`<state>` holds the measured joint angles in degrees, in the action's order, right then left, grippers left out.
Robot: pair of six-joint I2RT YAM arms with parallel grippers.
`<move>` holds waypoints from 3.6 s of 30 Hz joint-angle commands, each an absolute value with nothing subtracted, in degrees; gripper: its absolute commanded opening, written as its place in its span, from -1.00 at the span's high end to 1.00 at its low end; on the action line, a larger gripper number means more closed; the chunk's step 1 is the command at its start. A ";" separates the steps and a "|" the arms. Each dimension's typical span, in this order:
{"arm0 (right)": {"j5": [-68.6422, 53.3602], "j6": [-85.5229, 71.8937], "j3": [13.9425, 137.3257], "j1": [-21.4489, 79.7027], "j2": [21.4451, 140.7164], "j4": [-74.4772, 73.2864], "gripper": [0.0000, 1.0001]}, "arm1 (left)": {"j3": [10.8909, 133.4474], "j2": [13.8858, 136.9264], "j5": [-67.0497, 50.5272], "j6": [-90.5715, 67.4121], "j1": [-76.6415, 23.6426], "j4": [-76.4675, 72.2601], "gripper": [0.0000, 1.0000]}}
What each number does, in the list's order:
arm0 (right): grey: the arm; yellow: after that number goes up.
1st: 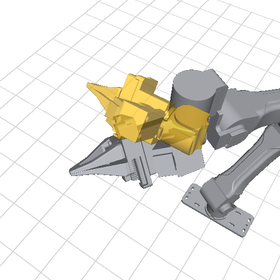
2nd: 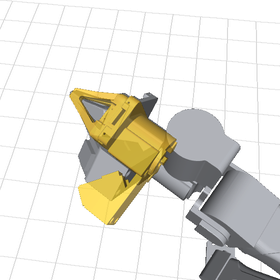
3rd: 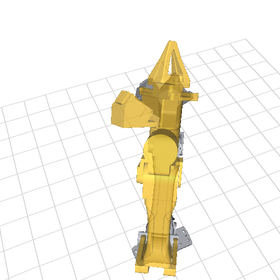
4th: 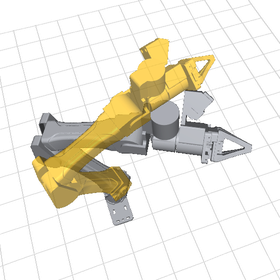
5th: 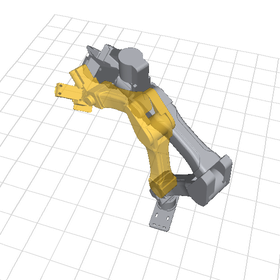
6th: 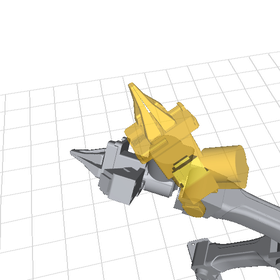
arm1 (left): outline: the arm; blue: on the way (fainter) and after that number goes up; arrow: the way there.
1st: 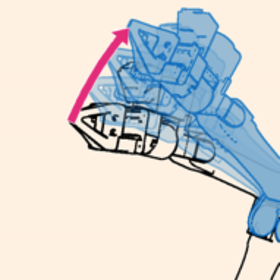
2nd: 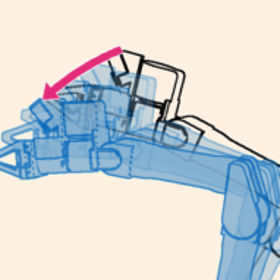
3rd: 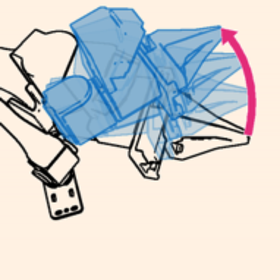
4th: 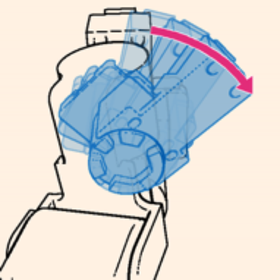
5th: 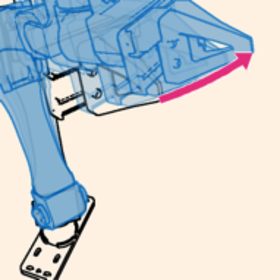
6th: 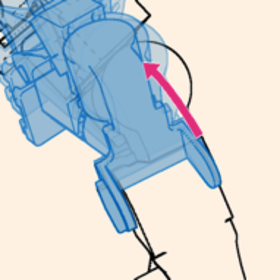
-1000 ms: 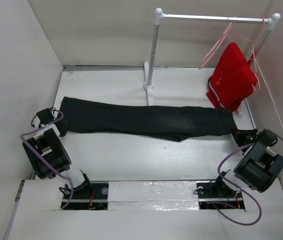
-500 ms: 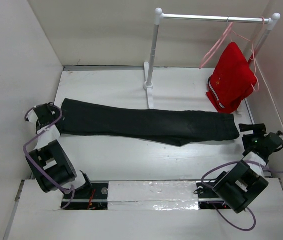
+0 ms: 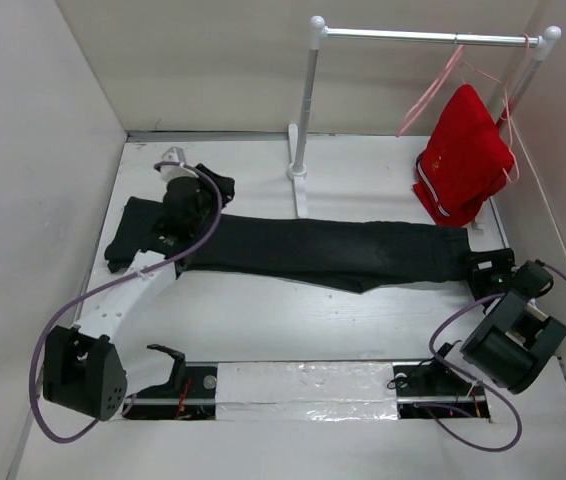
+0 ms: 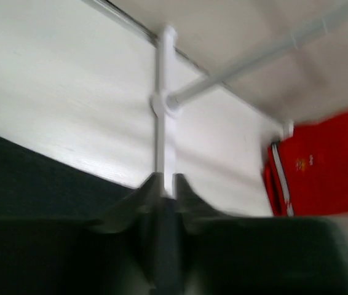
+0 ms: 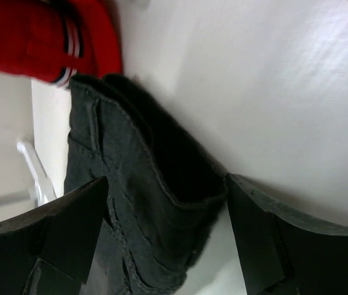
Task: Place the trousers on the hanger
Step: Fold the trousers at the center of the board, then pick up the hanger from the clothesline.
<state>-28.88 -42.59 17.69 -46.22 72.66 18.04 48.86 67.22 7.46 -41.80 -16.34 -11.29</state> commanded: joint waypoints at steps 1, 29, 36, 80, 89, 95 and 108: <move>-30.23 -43.42 18.72 -42.72 77.86 23.10 -0.63 | 45.18 67.67 10.37 -42.10 -23.97 -18.54 0.99; -34.19 -22.50 42.96 -22.34 44.64 -8.78 1.00 | 29.53 88.24 14.76 -45.35 -48.77 -33.05 1.00; -26.91 -22.76 51.67 -3.10 46.85 -9.05 1.00 | 32.43 92.54 17.75 -46.50 -56.68 -32.87 1.00; -14.33 -22.24 81.38 26.53 65.29 -4.92 1.00 | 35.69 71.58 39.18 -40.60 -66.88 -25.85 0.00; -10.46 -19.60 88.50 38.92 78.03 -4.57 1.00 | 31.02 36.14 54.66 -46.31 -63.29 -3.89 0.63; -8.71 -16.79 97.71 50.43 93.41 -5.18 1.00 | 38.14 28.48 58.09 -44.91 -61.61 6.84 0.86; -13.80 -19.16 98.72 58.55 111.12 -1.32 -0.89 | 40.00 18.72 64.51 -49.22 -61.61 17.31 0.49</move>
<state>-11.75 -18.35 99.90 60.60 118.98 -8.36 39.40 19.40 61.54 -46.41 -61.76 13.98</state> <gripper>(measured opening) 0.935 0.249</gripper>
